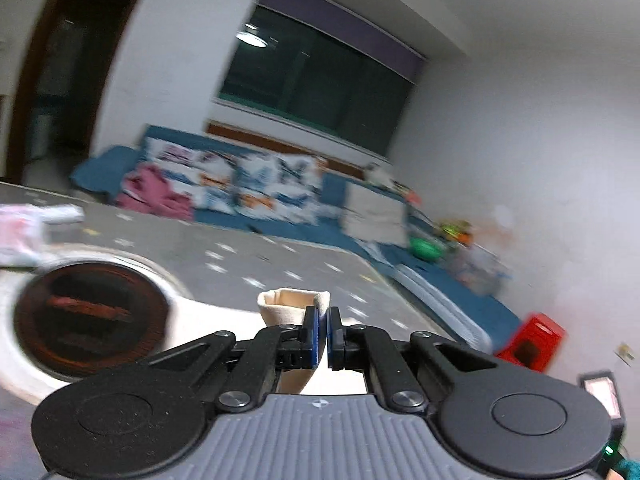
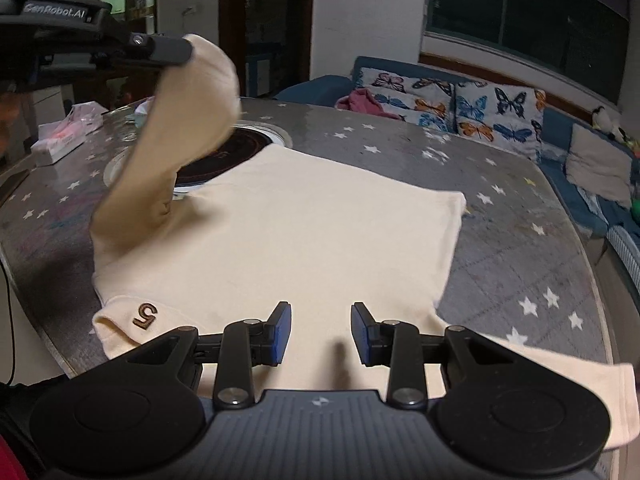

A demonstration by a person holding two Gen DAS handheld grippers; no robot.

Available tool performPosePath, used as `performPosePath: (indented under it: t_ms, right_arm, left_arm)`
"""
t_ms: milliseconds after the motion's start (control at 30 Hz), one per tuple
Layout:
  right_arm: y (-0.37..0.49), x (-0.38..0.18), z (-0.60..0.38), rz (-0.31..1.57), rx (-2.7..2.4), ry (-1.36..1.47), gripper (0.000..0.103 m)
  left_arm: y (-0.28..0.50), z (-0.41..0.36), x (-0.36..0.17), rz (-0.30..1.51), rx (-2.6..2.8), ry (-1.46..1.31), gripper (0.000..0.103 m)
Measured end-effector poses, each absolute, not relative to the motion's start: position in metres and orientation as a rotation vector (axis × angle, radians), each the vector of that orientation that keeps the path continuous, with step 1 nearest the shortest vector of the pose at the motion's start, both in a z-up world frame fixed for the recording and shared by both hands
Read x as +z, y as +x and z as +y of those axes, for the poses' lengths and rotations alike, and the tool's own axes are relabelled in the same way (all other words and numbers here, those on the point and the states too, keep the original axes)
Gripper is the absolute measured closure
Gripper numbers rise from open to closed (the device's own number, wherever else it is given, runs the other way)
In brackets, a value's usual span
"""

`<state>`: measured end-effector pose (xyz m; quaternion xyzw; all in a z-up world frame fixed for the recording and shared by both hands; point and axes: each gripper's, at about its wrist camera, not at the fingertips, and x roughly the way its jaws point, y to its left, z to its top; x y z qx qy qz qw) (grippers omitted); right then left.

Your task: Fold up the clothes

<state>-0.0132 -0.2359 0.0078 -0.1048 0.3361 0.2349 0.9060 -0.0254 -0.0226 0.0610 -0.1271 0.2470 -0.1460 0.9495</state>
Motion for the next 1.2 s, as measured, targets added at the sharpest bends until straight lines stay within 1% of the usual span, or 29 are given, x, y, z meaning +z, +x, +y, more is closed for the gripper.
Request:
performPosePath:
  t_ms: [200, 267, 300, 333, 400, 433, 500, 633, 767, 833, 967, 1033, 1100, 1167, 1200]
  right_arm:
    - [-0.013, 0.003, -0.246, 0.717, 0.463, -0.185, 0.071]
    - [-0.014, 0.003, -0.248, 0.721, 0.456, -0.183, 0.071]
    - [-0.014, 0.003, -0.249, 0.722, 0.453, -0.184, 0.071]
    - [-0.014, 0.003, -0.25, 0.724, 0.449, -0.187, 0.071]
    - [-0.013, 0.004, -0.252, 0.725, 0.44, -0.187, 0.071]
    - [-0.013, 0.005, -0.253, 0.725, 0.435, -0.187, 0.071]
    - [-0.012, 0.008, -0.257, 0.715, 0.423, -0.181, 0.071]
    - [-0.009, 0.015, -0.265, 0.697, 0.402, -0.157, 0.071]
    - [-0.005, 0.025, -0.273, 0.682, 0.395, -0.099, 0.071]
    - [0.001, 0.022, -0.273, 0.706, 0.414, -0.075, 0.071]
    - [0.009, 0.01, -0.266, 0.761, 0.441, -0.073, 0.071]
    - [0.011, 0.002, -0.261, 0.783, 0.451, -0.081, 0.071]
    - [0.012, -0.002, -0.258, 0.797, 0.462, -0.087, 0.071]
    - [0.011, -0.004, -0.254, 0.797, 0.464, -0.101, 0.074]
    - [0.011, -0.005, -0.252, 0.796, 0.464, -0.108, 0.08]
  left_arm:
    - [-0.02, -0.079, 0.044, 0.57, -0.49, -0.226, 0.094]
    - [-0.022, -0.081, 0.035, 0.602, -0.512, -0.208, 0.094]
    - [-0.022, -0.078, 0.031, 0.61, -0.514, -0.198, 0.093]
    - [-0.023, -0.074, 0.029, 0.615, -0.514, -0.187, 0.089]
    - [-0.026, -0.061, 0.026, 0.618, -0.481, -0.164, 0.083]
    - [-0.027, -0.053, 0.024, 0.615, -0.449, -0.149, 0.081]
    - [-0.027, -0.038, 0.02, 0.615, -0.379, -0.122, 0.081]
    - [-0.023, -0.008, 0.004, 0.682, -0.254, -0.136, 0.081]
    - [-0.017, 0.003, -0.004, 0.707, -0.232, -0.147, 0.081]
    - [-0.014, 0.005, -0.006, 0.707, -0.23, -0.146, 0.075]
    - [-0.006, 0.006, -0.006, 0.698, -0.219, -0.128, 0.072]
    - [0.001, 0.008, -0.007, 0.7, -0.21, -0.122, 0.068]
    - [0.006, 0.01, -0.007, 0.701, -0.203, -0.115, 0.068]
    - [0.011, 0.011, -0.009, 0.703, -0.196, -0.109, 0.068]
    - [0.012, 0.01, -0.01, 0.702, -0.199, -0.104, 0.07]
